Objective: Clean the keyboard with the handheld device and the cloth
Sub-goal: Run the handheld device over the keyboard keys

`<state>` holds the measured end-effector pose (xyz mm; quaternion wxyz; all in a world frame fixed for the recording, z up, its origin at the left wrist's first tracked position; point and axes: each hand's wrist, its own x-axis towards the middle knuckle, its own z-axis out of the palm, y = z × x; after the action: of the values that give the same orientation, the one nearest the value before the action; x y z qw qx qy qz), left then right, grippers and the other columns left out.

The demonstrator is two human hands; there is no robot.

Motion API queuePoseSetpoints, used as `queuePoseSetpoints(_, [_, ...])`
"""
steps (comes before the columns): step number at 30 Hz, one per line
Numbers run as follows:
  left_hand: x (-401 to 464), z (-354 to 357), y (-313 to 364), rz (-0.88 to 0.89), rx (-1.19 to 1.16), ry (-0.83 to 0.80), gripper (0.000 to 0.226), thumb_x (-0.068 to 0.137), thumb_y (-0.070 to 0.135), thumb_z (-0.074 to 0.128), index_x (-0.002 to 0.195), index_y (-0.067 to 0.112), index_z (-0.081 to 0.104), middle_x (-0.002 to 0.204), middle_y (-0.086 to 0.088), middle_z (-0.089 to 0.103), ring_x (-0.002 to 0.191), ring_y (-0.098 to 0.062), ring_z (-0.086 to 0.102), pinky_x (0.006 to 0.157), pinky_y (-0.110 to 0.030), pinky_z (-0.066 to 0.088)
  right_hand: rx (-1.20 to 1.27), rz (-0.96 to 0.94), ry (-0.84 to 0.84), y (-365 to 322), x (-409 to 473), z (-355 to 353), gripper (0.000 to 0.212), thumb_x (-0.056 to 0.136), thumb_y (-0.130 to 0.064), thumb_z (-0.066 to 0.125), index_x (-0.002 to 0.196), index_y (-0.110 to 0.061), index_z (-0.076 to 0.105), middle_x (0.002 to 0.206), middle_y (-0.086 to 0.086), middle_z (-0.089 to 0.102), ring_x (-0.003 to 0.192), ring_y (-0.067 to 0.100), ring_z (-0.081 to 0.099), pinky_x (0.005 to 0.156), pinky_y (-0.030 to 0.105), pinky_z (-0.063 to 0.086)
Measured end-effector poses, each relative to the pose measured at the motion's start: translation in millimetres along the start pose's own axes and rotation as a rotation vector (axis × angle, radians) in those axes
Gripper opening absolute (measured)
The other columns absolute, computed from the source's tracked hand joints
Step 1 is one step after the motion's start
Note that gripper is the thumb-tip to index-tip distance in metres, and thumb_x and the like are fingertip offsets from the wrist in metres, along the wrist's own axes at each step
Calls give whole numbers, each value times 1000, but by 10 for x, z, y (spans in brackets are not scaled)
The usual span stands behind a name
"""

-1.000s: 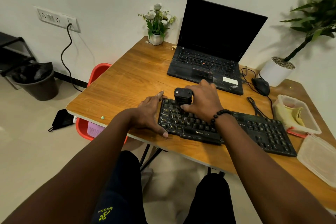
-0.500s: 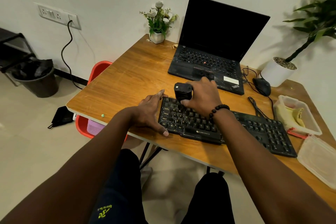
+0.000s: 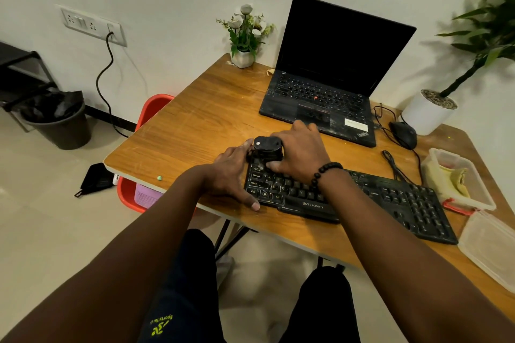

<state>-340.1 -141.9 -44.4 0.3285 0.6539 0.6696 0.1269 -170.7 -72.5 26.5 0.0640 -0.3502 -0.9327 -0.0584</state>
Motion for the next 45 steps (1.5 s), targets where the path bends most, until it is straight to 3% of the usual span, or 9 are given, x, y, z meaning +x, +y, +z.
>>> queuePoseSetpoints(12, [21,0,-34,-2,10,-15,156,42,72,88,156,31,-10,161,-3,11,149,-34,9,120,-58,20,346,36,-79,-1,-86,-45,40,76,-50,71,108,-28,62,91,-11,57,96,14,45,85,34,35])
queuePoseSetpoints(16, [21,11,-45,-5,-3,-24,164,31,83,81,155,35,-15,163,-2,6,151,-34,6,120,-60,19,76,5,-20,-25,-123,-15,38,78,-53,67,108,-32,60,94,-14,60,95,12,41,83,32,28])
queuePoseSetpoints(20, [30,8,-63,12,9,-24,159,34,81,82,156,33,-8,162,-3,9,150,-35,8,120,-59,20,391,77,-86,3,-145,-24,45,75,-48,72,114,-30,60,98,-9,59,98,14,45,88,33,36])
queuePoseSetpoints(25, [35,16,-62,2,-1,-21,160,33,82,82,155,35,-11,162,-2,9,150,-34,8,120,-60,20,115,26,21,-46,-143,-29,34,78,-51,68,106,-33,60,96,-15,62,97,13,42,83,31,29])
queuePoseSetpoints(28, [46,18,-74,19,8,-26,156,37,80,83,156,33,-7,162,-1,9,149,-34,8,120,-58,20,356,64,-44,-39,-151,-74,42,78,-47,71,114,-30,60,90,-16,54,97,13,42,85,32,32])
queuePoseSetpoints(32, [58,20,-84,18,0,-30,164,33,84,80,154,36,-19,165,-3,3,151,-34,3,120,-61,16,139,36,-4,-13,-186,-9,37,78,-53,68,109,-33,60,99,-15,62,94,10,39,81,30,28])
queuePoseSetpoints(36, [57,19,-87,11,5,-24,165,30,87,78,154,36,-19,165,-3,4,151,-35,5,120,-61,19,493,78,-76,79,-229,-90,44,76,-44,74,115,-28,61,95,-16,59,96,11,51,88,32,42])
queuePoseSetpoints(40, [58,28,-87,12,1,-21,162,40,76,85,155,35,-20,165,-4,4,151,-34,5,121,-59,16,183,90,-30,117,-267,-31,40,79,-49,69,114,-32,58,102,-13,62,99,12,44,88,33,32])
queuePoseSetpoints(45, [59,13,-82,10,5,-23,160,41,75,86,155,35,-19,165,-4,4,151,-34,6,121,-60,16,407,99,-136,178,-347,-42,47,78,-47,71,119,-29,59,99,-12,60,98,10,48,90,33,39])
